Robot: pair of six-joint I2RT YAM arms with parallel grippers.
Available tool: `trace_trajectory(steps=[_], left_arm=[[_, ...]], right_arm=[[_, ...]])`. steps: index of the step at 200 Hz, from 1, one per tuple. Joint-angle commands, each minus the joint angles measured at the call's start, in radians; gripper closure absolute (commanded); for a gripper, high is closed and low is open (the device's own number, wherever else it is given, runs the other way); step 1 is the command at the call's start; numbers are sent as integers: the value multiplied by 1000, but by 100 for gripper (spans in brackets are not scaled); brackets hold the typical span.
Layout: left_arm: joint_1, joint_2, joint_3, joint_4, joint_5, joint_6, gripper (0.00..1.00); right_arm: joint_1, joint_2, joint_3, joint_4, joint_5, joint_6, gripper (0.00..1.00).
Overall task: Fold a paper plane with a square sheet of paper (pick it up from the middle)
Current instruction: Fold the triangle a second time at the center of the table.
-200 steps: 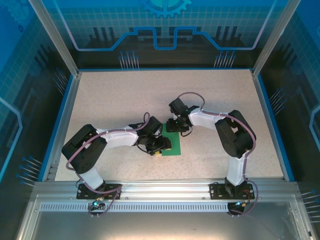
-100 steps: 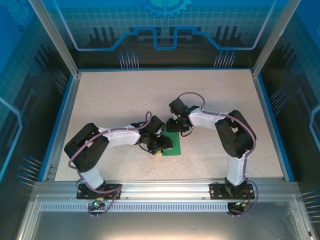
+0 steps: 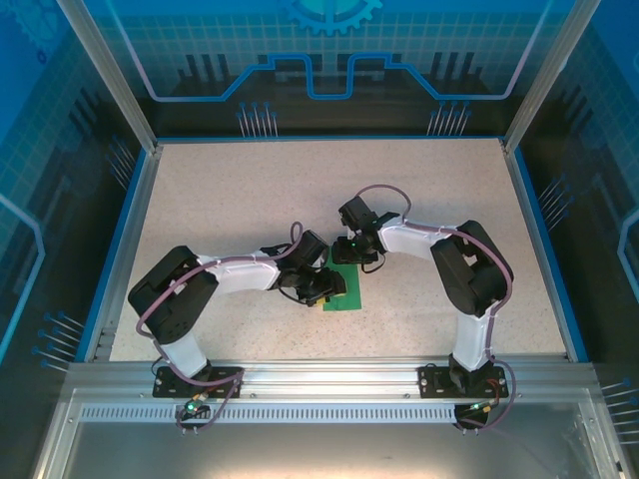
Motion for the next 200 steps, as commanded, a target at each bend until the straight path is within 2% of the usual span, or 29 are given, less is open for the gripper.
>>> trace_trajectory(steps=[1,61,135,167,200], left_arm=[[-3,-40,-52,46,-2,-80,51],[-3,-68,-118,77,-1,-161,51],[-3,-76,-135,78,-65,-178,72],[-3,-88,-154,96,-79,-198,74],[-3,-88,-166,145,-78,-209,83]], right_arm=[[-12,84,-68,-8,-61,35,53],[-17,89,-63,-4,-71,44,53],[-42,67,-74,31,-132,68,56],[-64,37,-62,38,-159,70,56],[-71,31,-60,50,-195,72,57]])
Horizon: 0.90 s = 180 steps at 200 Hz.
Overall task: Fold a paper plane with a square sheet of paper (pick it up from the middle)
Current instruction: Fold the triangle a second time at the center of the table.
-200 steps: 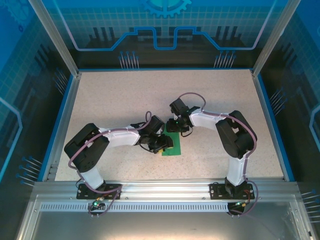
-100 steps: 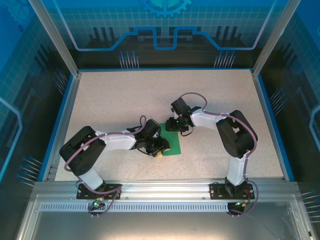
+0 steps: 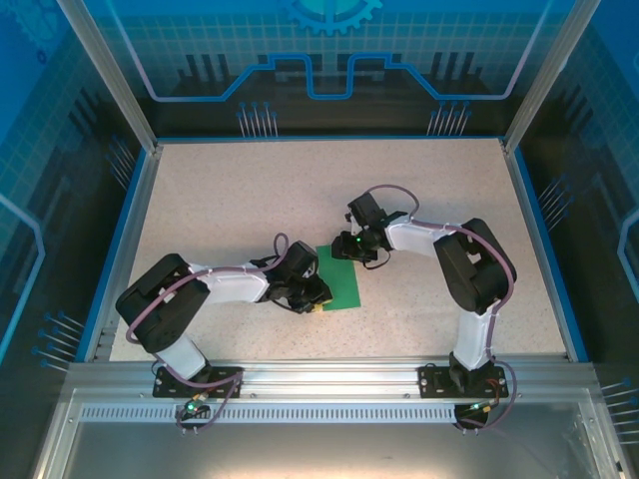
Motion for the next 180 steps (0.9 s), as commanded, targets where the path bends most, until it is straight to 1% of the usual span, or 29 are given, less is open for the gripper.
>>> trace_trajectory(steps=[1,41,64,102,119,136,152,165,180], left_arm=[[-2,-19,-18,30,-26,-16,83],[9,-45,8,-29,-62,52,95],[16,-65,36,-81,-74,121,99],[27,-84,102,-181,-97,272,99],[31,-82,126,-209,-93,321,99],[33,-76,141,-240,-86,336,99],[34,-81,138,-261,-81,322,99],[34,-95,120,-274,-89,310,98],[34,-117,112,-320,-122,313,98]], right_arm=[[-12,31,-38,-34,-33,16,57],[-35,-60,-56,-25,-68,-6,58],[-39,-133,-73,-20,-91,-37,58],[-37,-227,-132,5,-112,-58,58],[-33,-246,-152,6,-115,-64,61],[-25,-251,-164,-3,-128,-71,66],[-14,-254,-177,-6,-131,-72,70],[-5,-258,-193,-6,-132,-69,71],[1,-261,-212,2,-124,-60,72]])
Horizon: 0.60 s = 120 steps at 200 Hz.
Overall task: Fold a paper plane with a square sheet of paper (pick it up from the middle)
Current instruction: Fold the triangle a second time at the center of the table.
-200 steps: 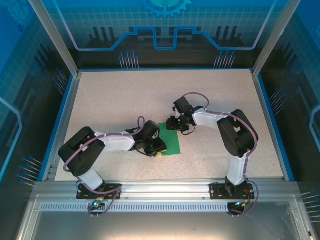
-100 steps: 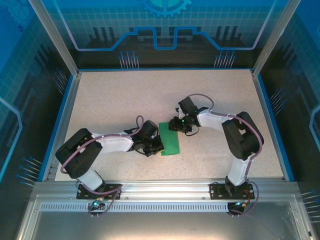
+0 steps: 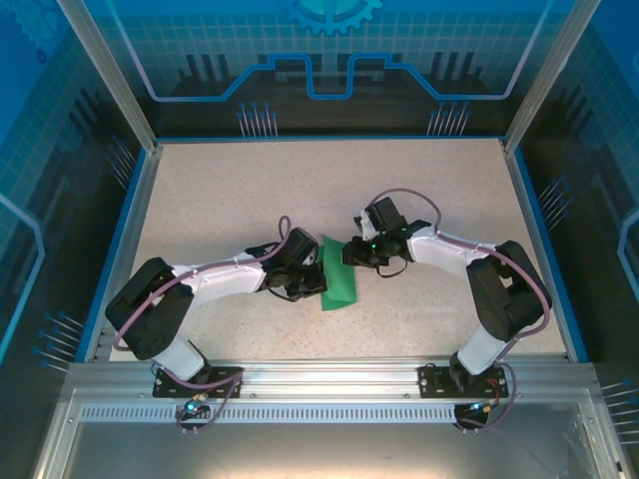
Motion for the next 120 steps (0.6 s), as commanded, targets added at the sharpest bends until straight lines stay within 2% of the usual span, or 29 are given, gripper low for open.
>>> trace_trajectory(steps=[1,39,67,120], left_arm=[[6,-55,-10,-104,-47,26,98],[6,-120,11,-209,-136,66,97],[15,-154,46,-262,-178,90,97],[71,-194,219,-404,-237,225,97]], right_arm=[[19,-18,-35,-6,-18,-1,72],[22,-33,-40,-1,-3,16,72],[22,-72,-33,-17,54,26,71],[-3,-177,-33,-55,168,44,67]])
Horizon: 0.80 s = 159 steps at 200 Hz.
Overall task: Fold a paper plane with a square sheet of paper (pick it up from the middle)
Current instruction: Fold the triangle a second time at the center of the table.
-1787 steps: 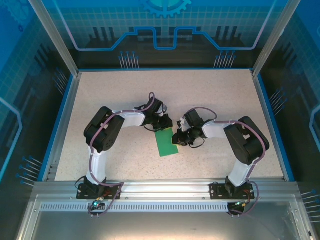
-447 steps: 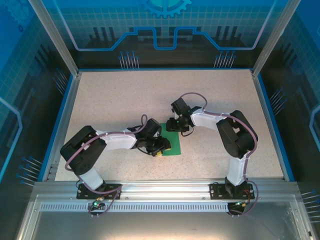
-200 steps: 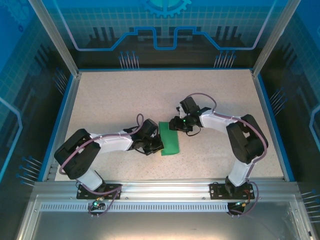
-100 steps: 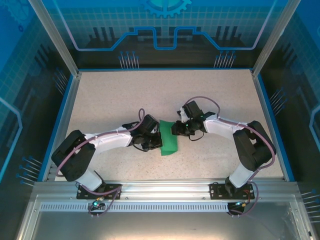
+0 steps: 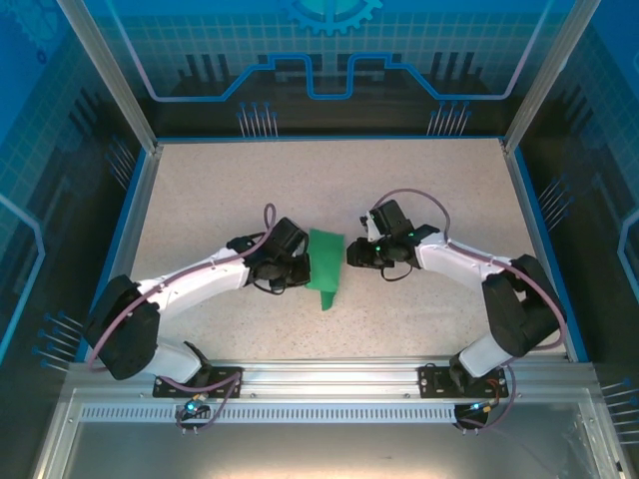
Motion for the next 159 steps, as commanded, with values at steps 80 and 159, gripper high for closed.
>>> trace_trajectory(steps=[80,159], left_arm=[[48,41,241,-140,72,305,96],[36,70,-6,62,186,259,98]], right_arm=[[-34,-58,-20,-27,84,41,62],[-29,-8,-21,22,-8,33,64]])
